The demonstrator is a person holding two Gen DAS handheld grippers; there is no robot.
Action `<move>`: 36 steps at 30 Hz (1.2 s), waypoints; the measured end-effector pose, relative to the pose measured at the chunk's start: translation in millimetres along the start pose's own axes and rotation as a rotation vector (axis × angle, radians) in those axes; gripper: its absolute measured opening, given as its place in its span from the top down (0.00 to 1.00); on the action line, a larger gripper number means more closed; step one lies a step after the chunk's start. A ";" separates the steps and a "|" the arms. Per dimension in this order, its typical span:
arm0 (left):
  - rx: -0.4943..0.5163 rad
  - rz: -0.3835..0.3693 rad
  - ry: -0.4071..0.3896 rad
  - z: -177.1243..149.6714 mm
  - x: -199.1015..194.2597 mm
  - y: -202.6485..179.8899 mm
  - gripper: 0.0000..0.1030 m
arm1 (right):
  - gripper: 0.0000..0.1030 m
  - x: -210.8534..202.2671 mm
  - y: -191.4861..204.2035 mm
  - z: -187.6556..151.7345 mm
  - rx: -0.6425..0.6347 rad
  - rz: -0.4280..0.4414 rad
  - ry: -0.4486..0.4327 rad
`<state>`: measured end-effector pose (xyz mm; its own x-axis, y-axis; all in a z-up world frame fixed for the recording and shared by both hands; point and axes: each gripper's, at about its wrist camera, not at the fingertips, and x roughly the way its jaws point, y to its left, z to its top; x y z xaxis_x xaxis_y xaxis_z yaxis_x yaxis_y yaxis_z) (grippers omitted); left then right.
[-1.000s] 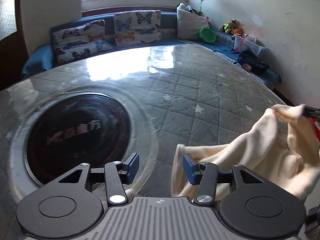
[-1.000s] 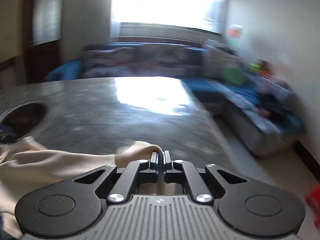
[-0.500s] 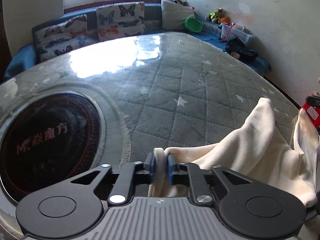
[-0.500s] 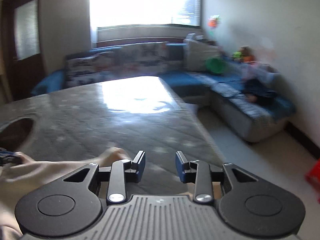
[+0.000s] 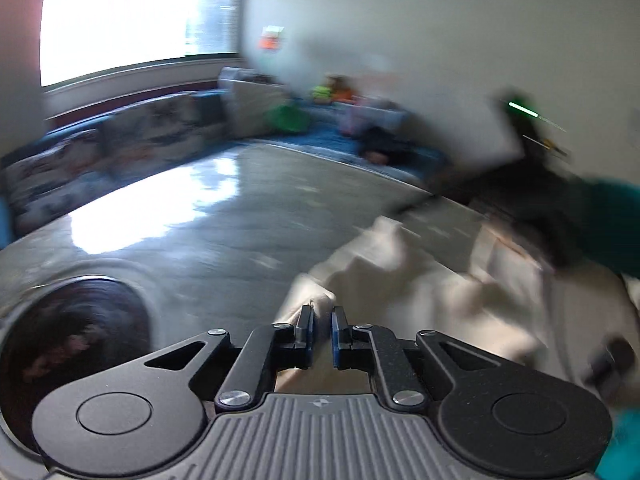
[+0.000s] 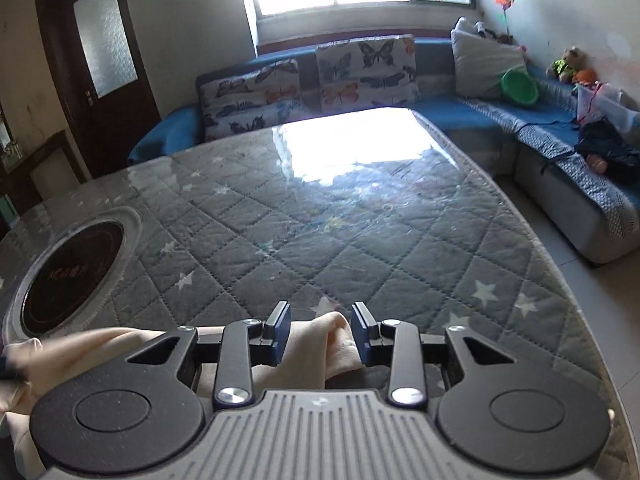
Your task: Fold clothes
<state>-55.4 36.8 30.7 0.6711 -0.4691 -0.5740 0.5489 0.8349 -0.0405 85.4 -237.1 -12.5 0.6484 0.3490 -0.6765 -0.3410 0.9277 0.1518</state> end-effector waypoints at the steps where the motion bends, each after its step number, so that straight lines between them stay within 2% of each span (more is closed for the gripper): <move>1: 0.024 -0.026 0.014 -5.8 -0.9 -7.7 0.91 | 0.68 4.2 -0.8 0.0 0.003 0.003 0.010; 4: 0.081 -0.089 0.057 -20.6 -1.9 -24.6 0.91 | 0.68 15.9 -2.0 -0.2 0.013 0.014 0.041; 7: 0.095 -0.114 0.093 -28.5 -1.6 -29.3 0.91 | 0.69 24.4 -1.7 -2.5 0.021 0.025 0.069; 11: 0.075 -0.127 0.111 -29.2 -2.5 -24.7 0.88 | 0.86 21.9 -0.4 -5.5 0.011 0.053 0.058; 13: 0.064 -0.133 0.105 -27.6 -6.9 -21.9 0.87 | 0.89 14.4 1.6 -6.5 -0.012 0.057 0.049; 15: 0.016 -0.104 0.078 -21.9 -13.3 -11.7 0.81 | 0.90 6.5 2.8 -8.8 -0.041 0.050 0.042; 18: -0.067 -0.054 0.035 -12.5 -23.2 5.5 0.56 | 0.91 -4.5 2.8 -13.4 -0.074 0.041 0.036; 19: -0.102 -0.030 0.028 -9.7 -24.5 12.2 0.51 | 0.91 -7.4 2.3 -15.7 -0.080 0.036 0.033; 22: -0.214 0.039 0.049 -4.3 -18.3 33.0 0.49 | 0.91 -14.7 1.3 -23.0 -0.091 0.033 0.029; 24: -0.303 0.062 0.090 -3.3 -7.1 47.2 0.49 | 0.91 -17.7 1.7 -27.0 -0.101 0.030 0.026; 28: -0.489 0.028 0.173 -7.1 16.6 74.5 0.49 | 0.91 -20.3 0.4 -29.1 -0.097 0.030 0.021; 32: -0.566 0.010 0.196 -9.2 29.5 85.0 0.51 | 0.91 -21.7 0.7 -26.7 -0.099 0.028 0.012; 35: -0.552 0.012 0.209 -9.3 33.9 85.4 0.77 | 0.91 -20.7 2.6 -23.4 -0.106 0.028 0.005; 36: -0.540 0.014 0.209 -9.1 34.9 84.8 0.82 | 0.91 -20.2 3.0 -22.5 -0.109 0.028 0.004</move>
<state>10.1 93.8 -0.2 0.5341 -0.4359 -0.7244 0.1716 0.8949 -0.4120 55.9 -244.4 -14.6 0.6354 0.3737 -0.6757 -0.4308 0.8978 0.0914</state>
